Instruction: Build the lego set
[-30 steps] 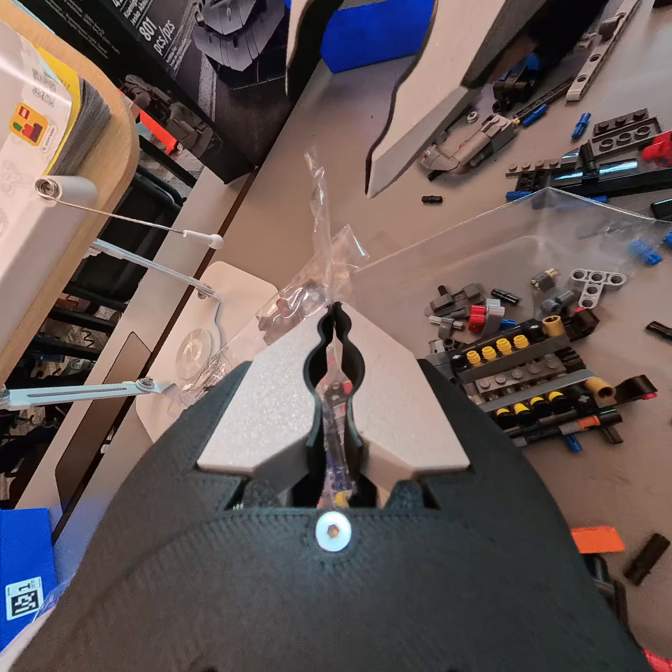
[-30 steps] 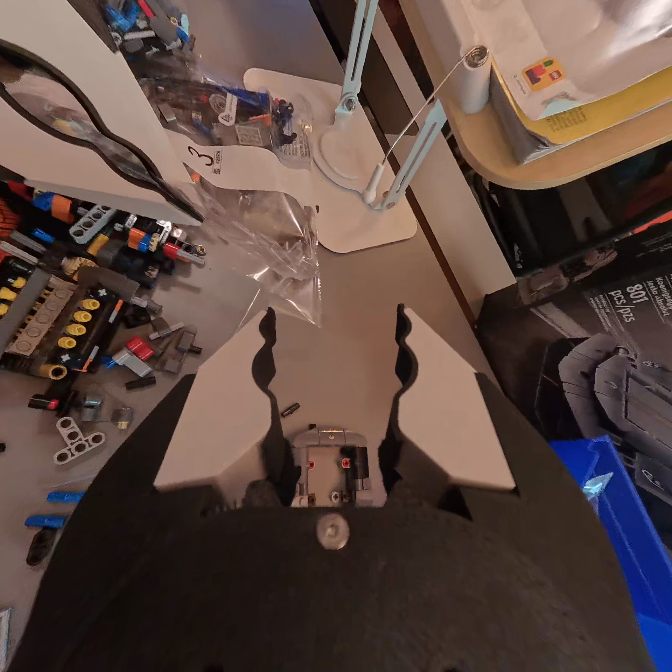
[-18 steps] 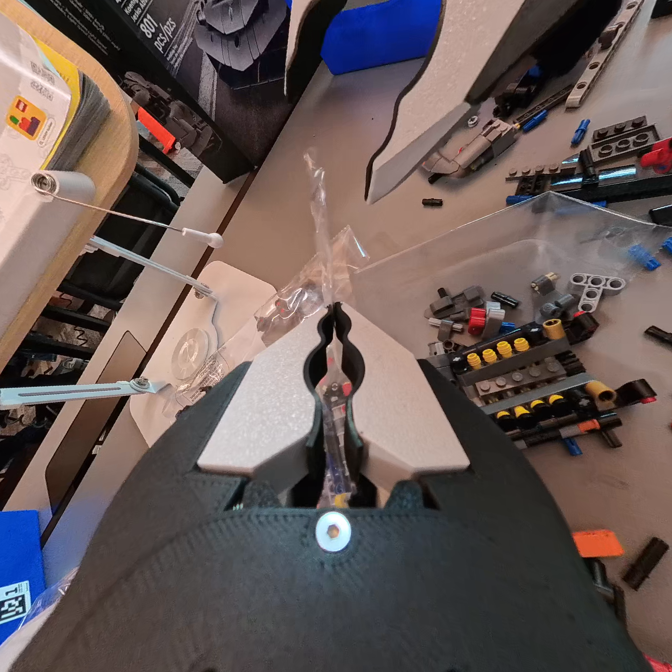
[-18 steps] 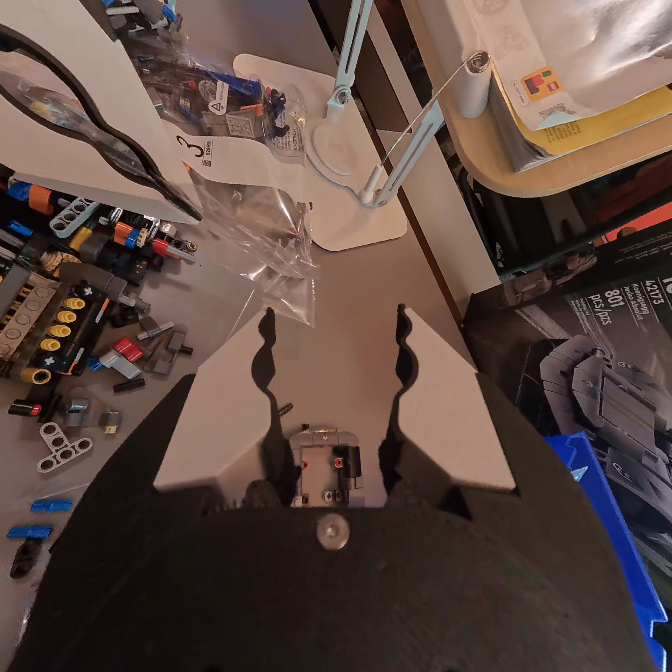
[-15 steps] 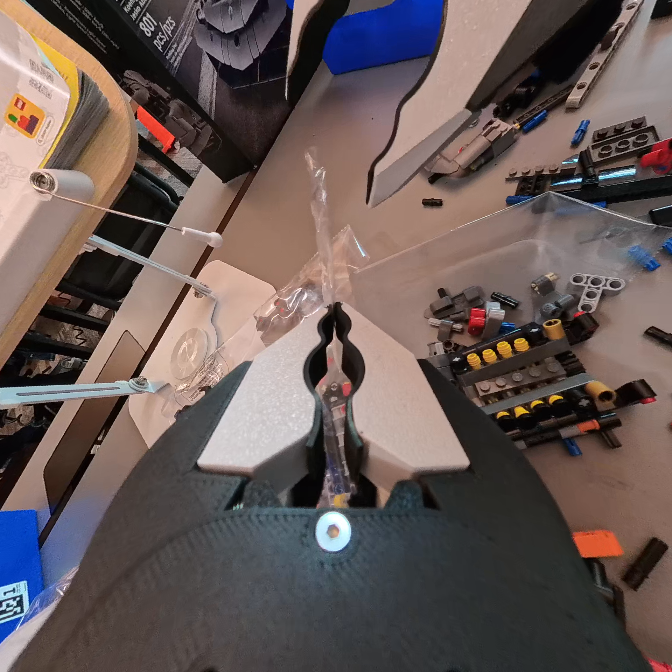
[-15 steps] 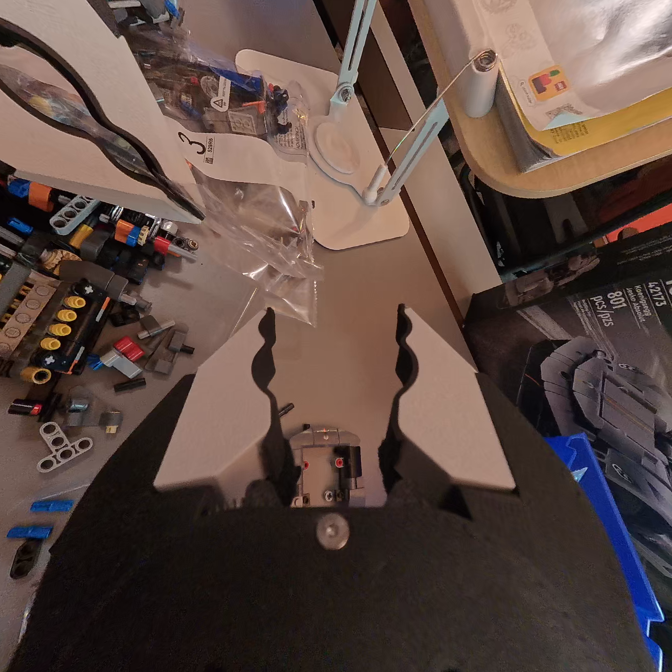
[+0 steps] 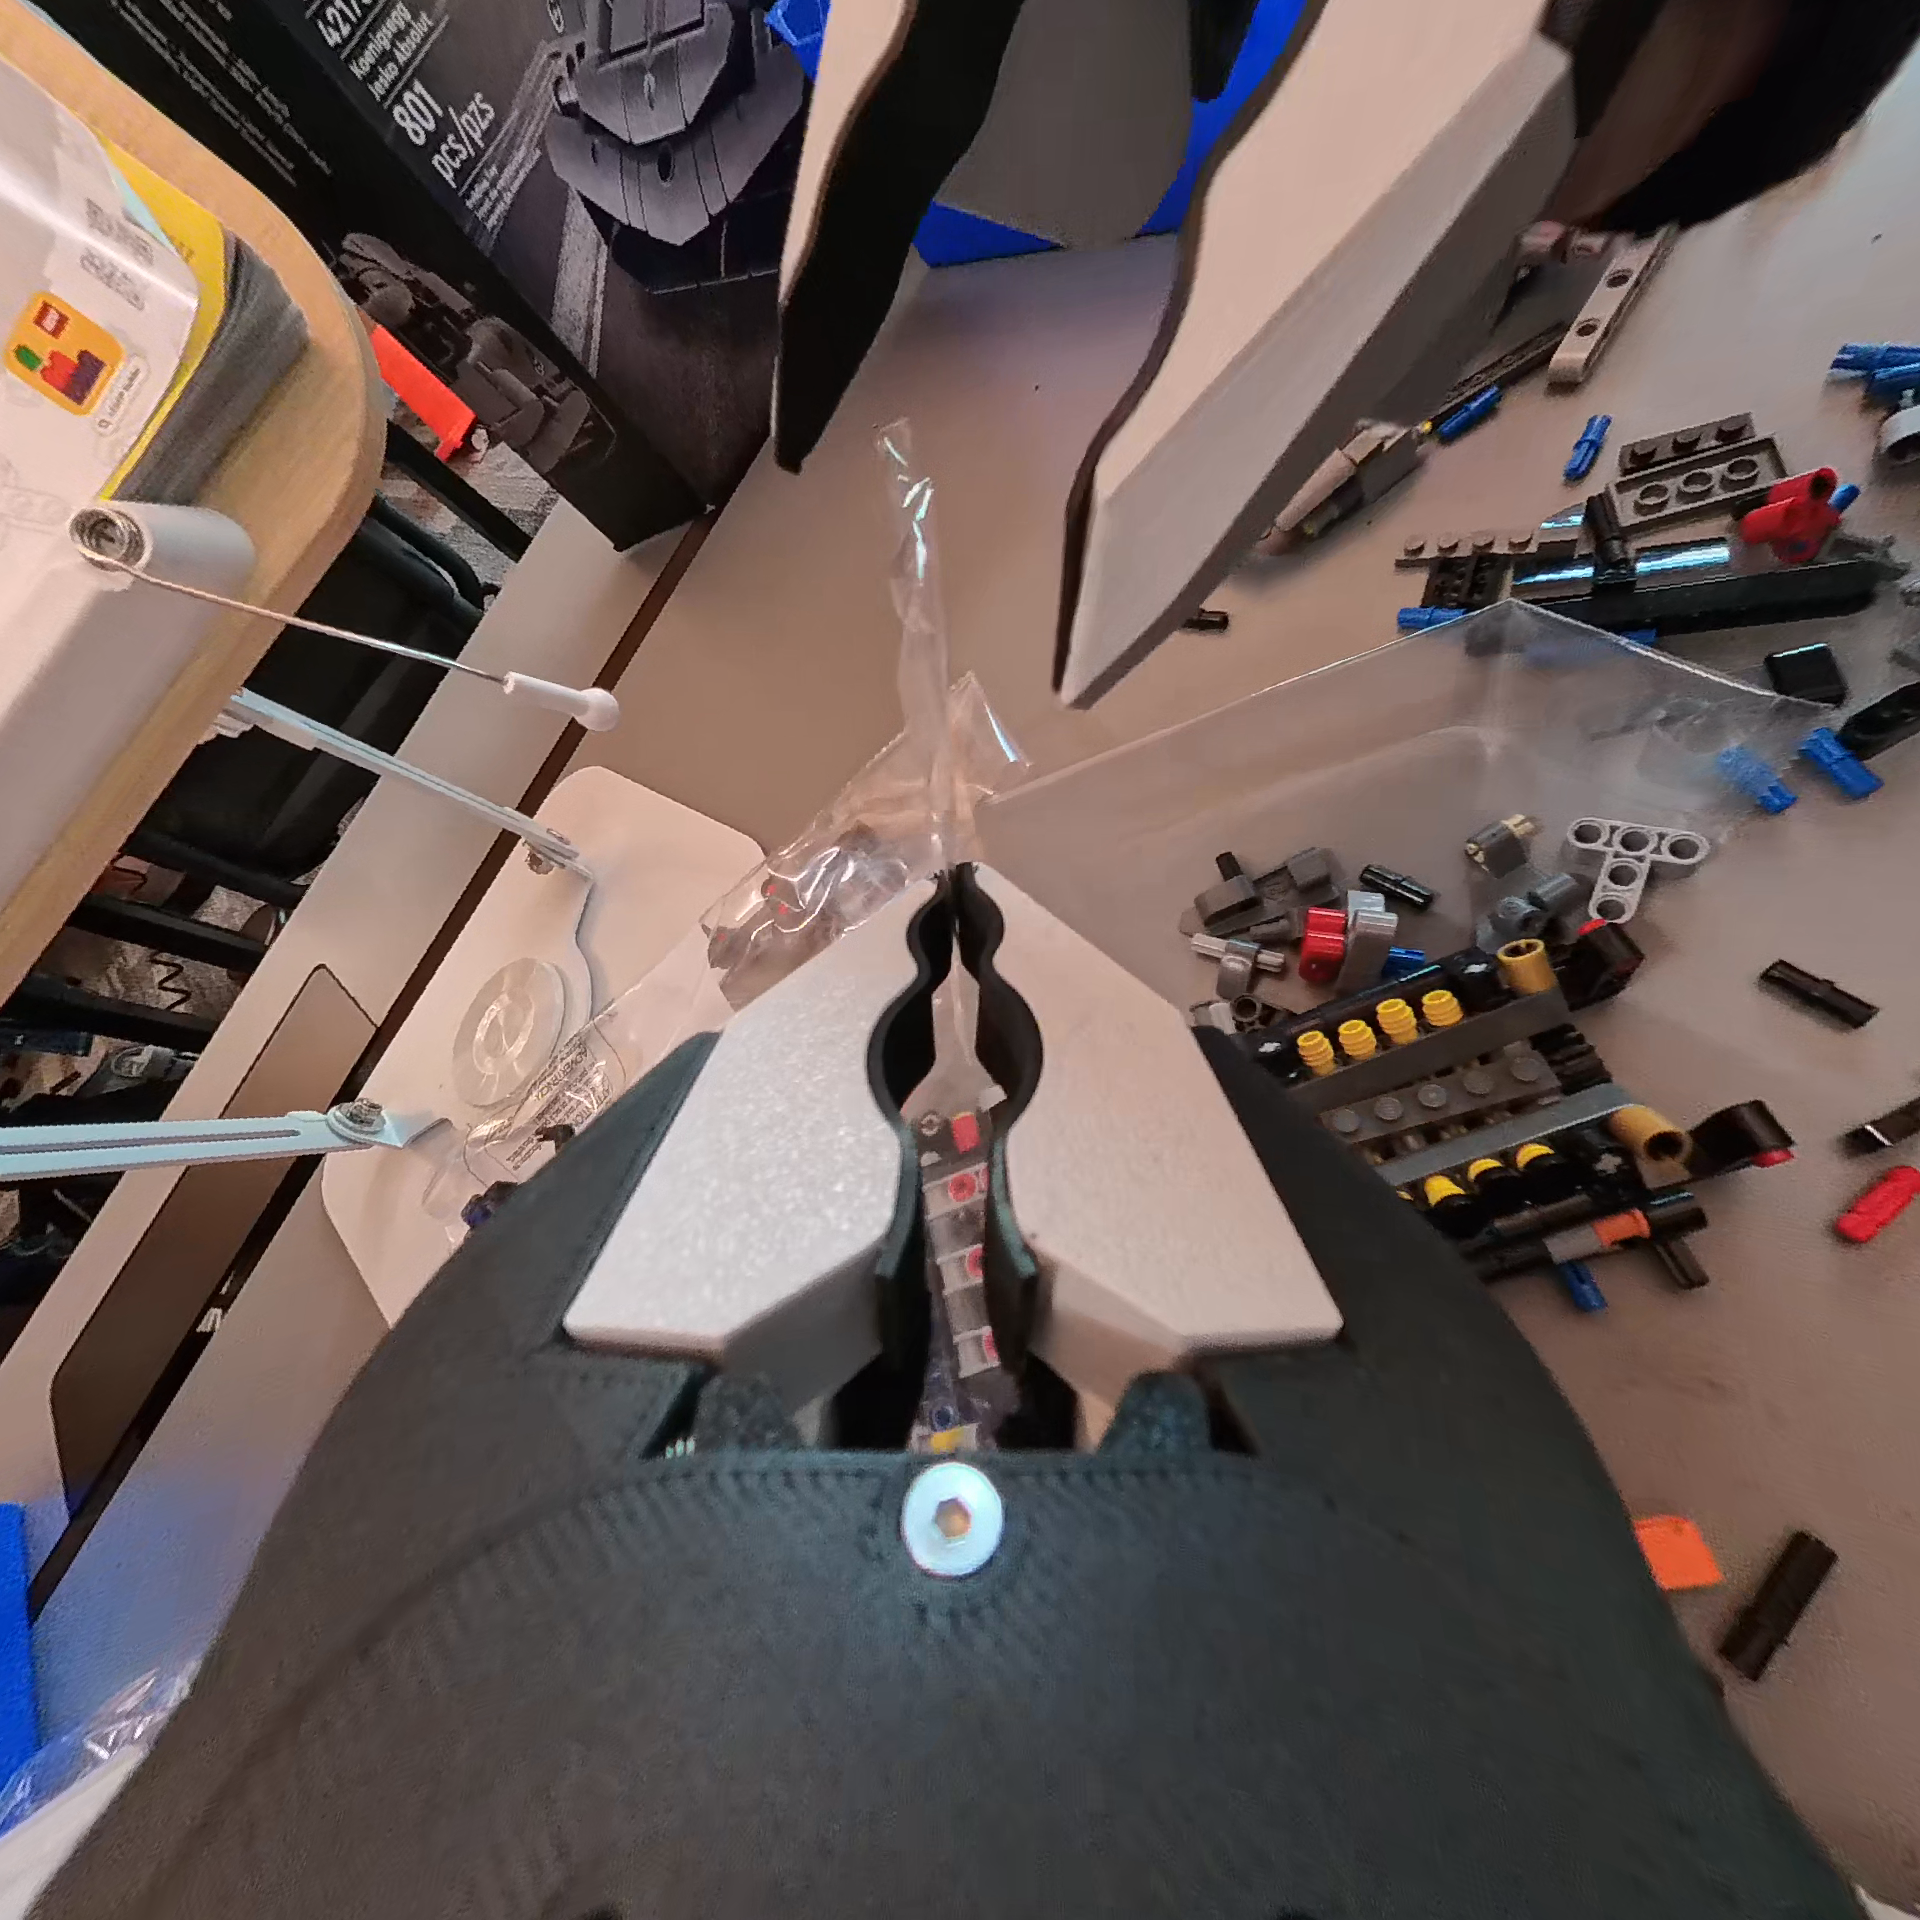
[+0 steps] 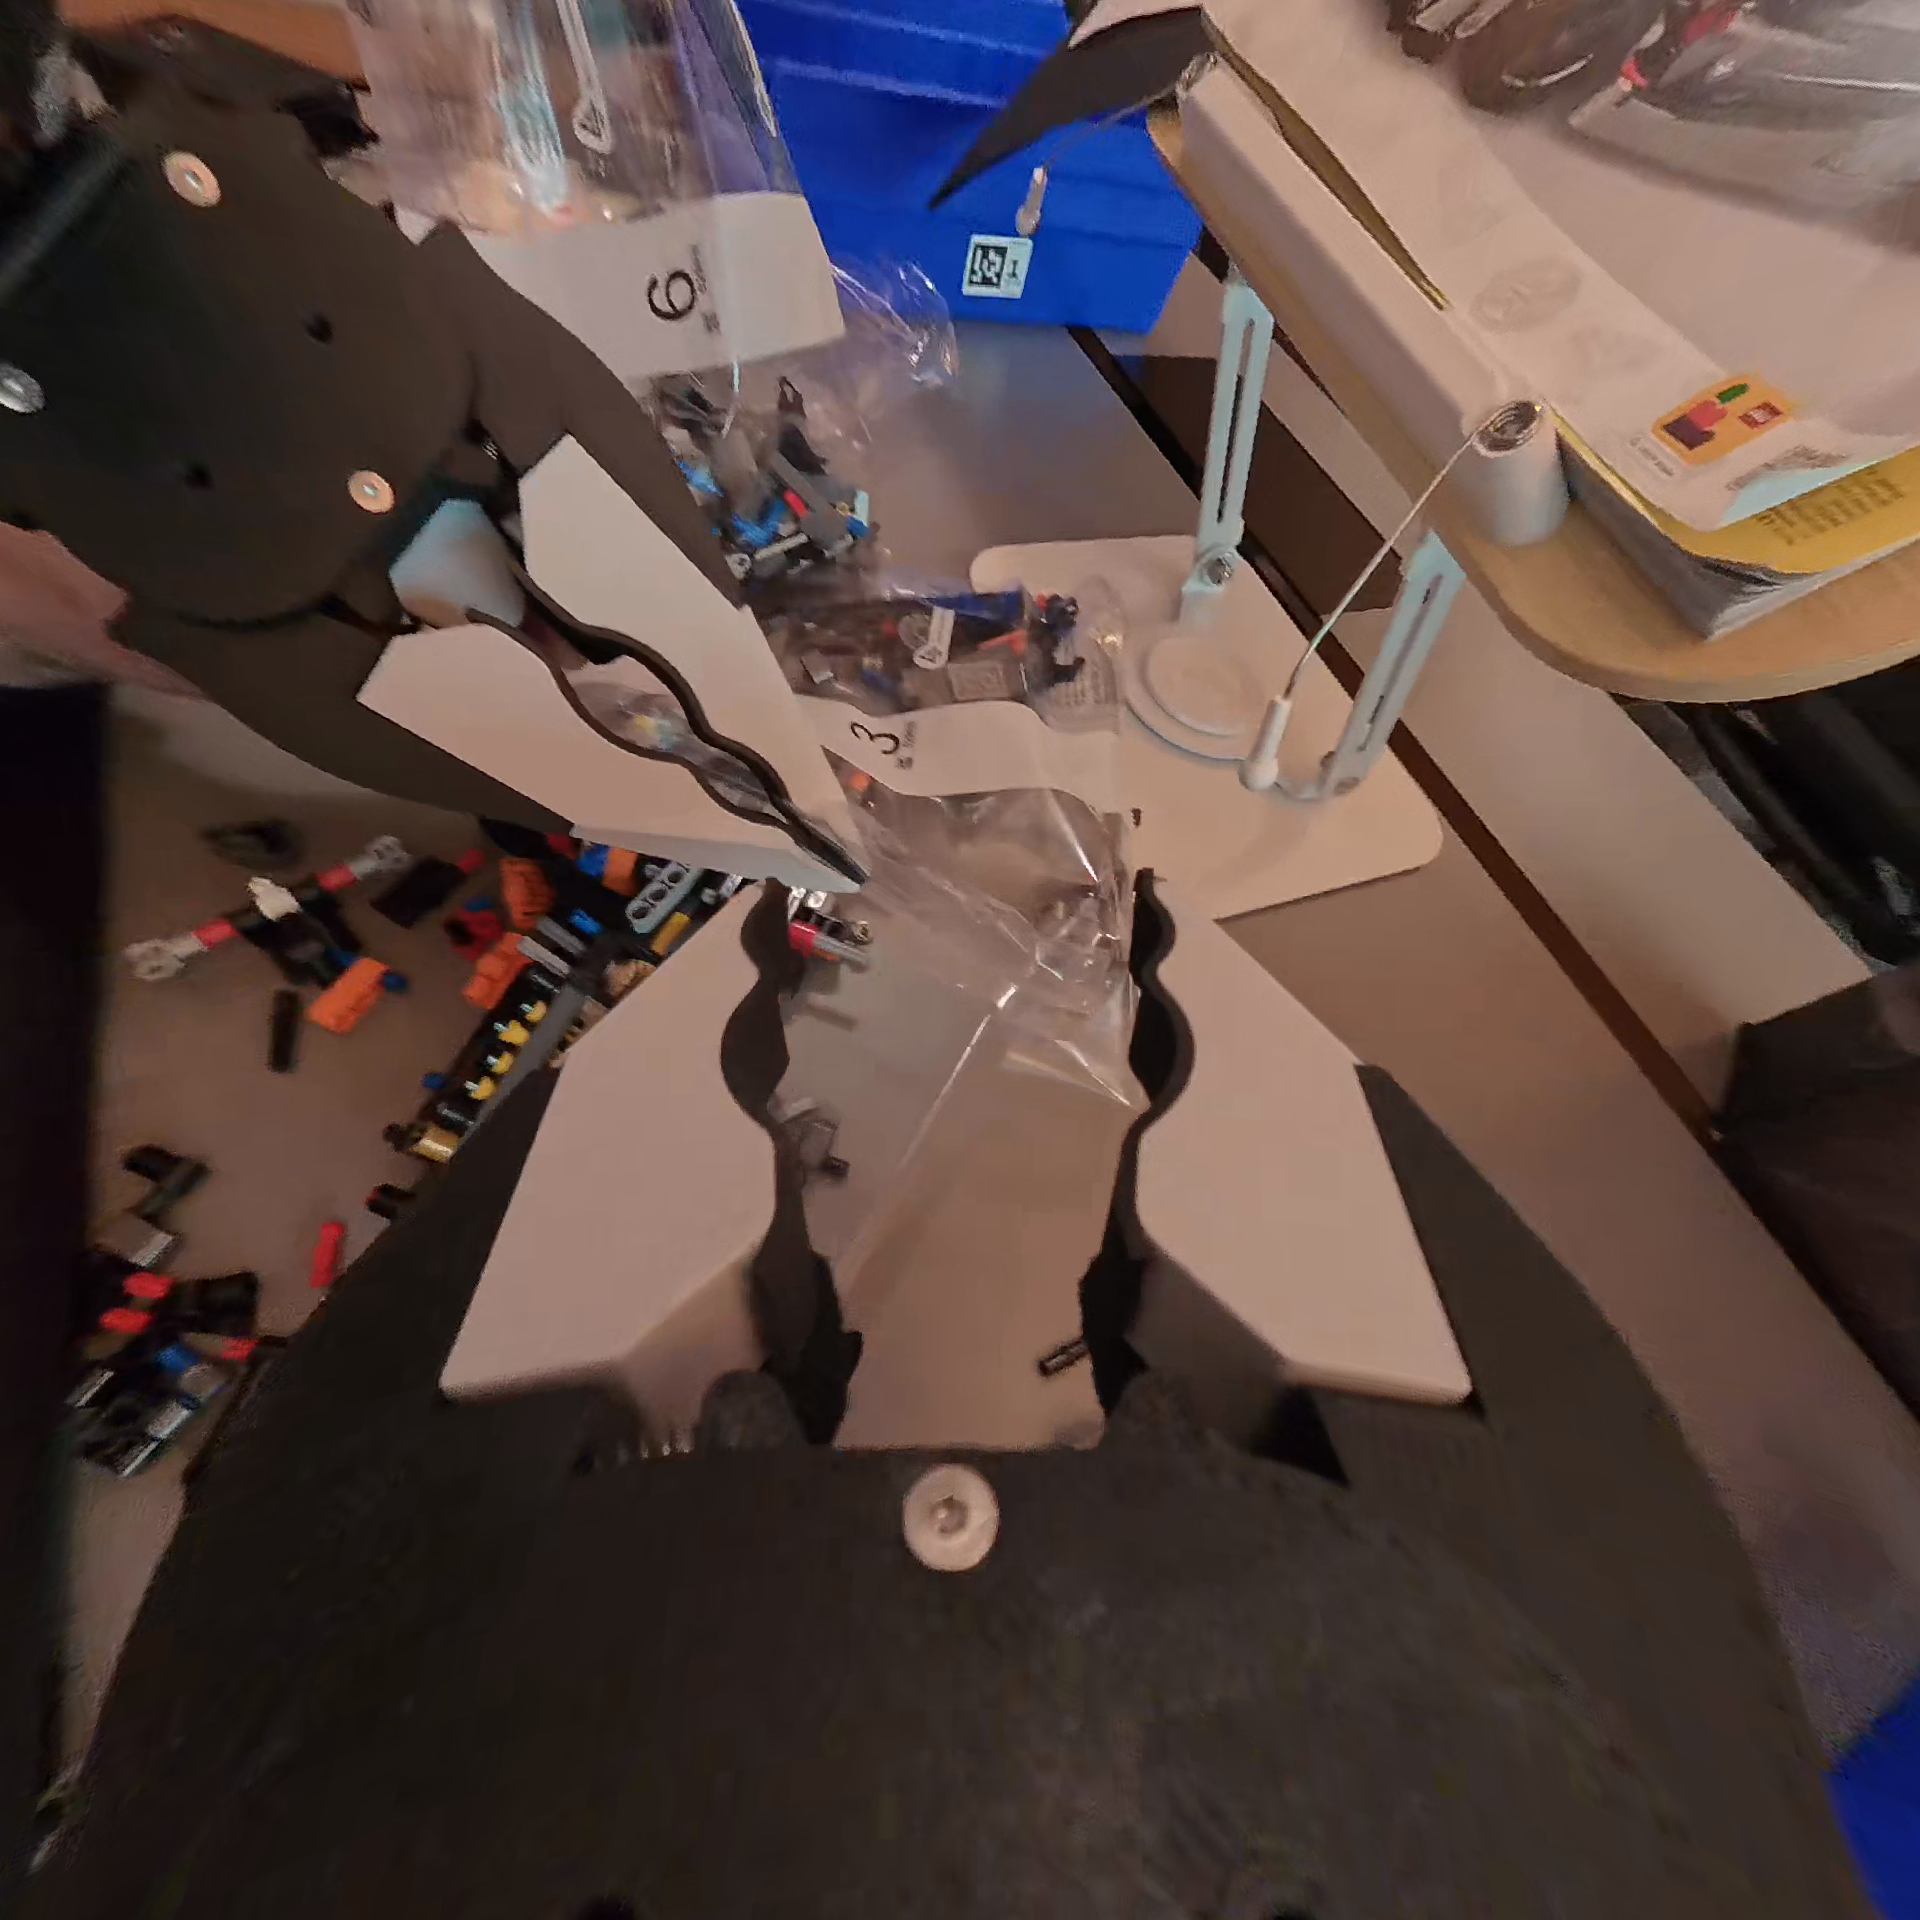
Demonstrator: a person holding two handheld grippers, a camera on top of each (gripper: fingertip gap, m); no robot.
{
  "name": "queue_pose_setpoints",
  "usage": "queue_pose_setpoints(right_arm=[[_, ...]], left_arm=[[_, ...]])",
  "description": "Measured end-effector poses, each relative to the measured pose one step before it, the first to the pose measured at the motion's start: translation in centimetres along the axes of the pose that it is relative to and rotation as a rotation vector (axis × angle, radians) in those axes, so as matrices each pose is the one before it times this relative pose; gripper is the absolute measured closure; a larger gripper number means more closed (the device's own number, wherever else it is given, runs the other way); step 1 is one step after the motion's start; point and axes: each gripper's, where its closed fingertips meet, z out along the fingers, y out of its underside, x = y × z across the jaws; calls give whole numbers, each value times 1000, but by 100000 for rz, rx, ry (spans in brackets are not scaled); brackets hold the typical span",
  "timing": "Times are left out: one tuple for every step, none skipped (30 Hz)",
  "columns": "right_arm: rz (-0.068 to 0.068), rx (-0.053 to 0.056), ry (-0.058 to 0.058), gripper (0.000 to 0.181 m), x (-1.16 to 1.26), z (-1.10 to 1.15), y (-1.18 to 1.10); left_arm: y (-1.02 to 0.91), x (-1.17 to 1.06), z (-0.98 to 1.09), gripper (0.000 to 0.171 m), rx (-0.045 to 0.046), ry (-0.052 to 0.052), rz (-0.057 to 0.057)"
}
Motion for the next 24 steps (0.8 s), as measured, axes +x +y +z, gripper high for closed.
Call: queue_pose_setpoints(right_arm=[[998,1435,-1647,117,-181,-93,-218],[807,1361,-1395,118,-155,-105,-201],[501,668,-826,118,-88,-73,-116],[-60,-490,46,118,36,-37,85],[-630,-1477,871,118,134,4,249],[-751,-1597,1089,119,155,26,267],[-275,-722,520,118,70,35,132],[381,308,-390,118,-79,58,-50],[642,641,-877,118,-164,96,-116],[364,318,-839,118,-206,114,-69],[-50,-333,-445,119,-172,169,42],[-282,-1273,331,118,-64,206,208],[-273,-2004,737,119,37,218,325],[-293,-1708,644,119,57,198,283],[-55,-969,695,119,106,122,191],[338,-463,535,119,123,33,113],[511,-278,463,120,137,-22,75],[365,-56,488,122,154,-93,36],[163,390,380,125,125,-156,-36],[136,632,-147,127,45,-166,-80],[207,587,-625,130,-30,-167,-89],[10,474,-693,134,-57,-139,-54],[-557,463,-586,142,-80,-147,-53],[-955,355,-315,149,-94,-117,-52]], left_arm=[[-47,29,-7,171,223,131,-54],[-35,19,-13,171,135,81,-19],[-22,7,-14,171,138,12,32],[-36,-3,-24,171,231,-58,25],[-30,3,-14,171,199,47,-76],[-19,19,-14,171,124,197,-129],[-30,42,0,171,153,256,-39],[-59,56,-15,171,281,174,218],[-57,66,-3,171,218,105,473],[-103,134,-17,171,346,262,774],[-143,133,-26,171,637,134,928],[-105,92,-31,171,176,-184,730],[-125,82,-26,171,225,-122,623],[-179,102,-50,171,619,67,517],[-151,77,-44,171,545,56,287],[-136,52,-56,171,542,71,221],[-124,71,-50,171,563,291,288],[-83,58,-38,171,439,142,287],[-22,3,-21,171,115,-29,119],[-30,4,-22,171,182,34,-2],[-65,-21,-49,171,451,-40,-105],[-58,-24,-38,171,434,107,-344],[-48,-25,-37,171,476,177,-507],[-50,-29,-40,171,530,212,-443]])
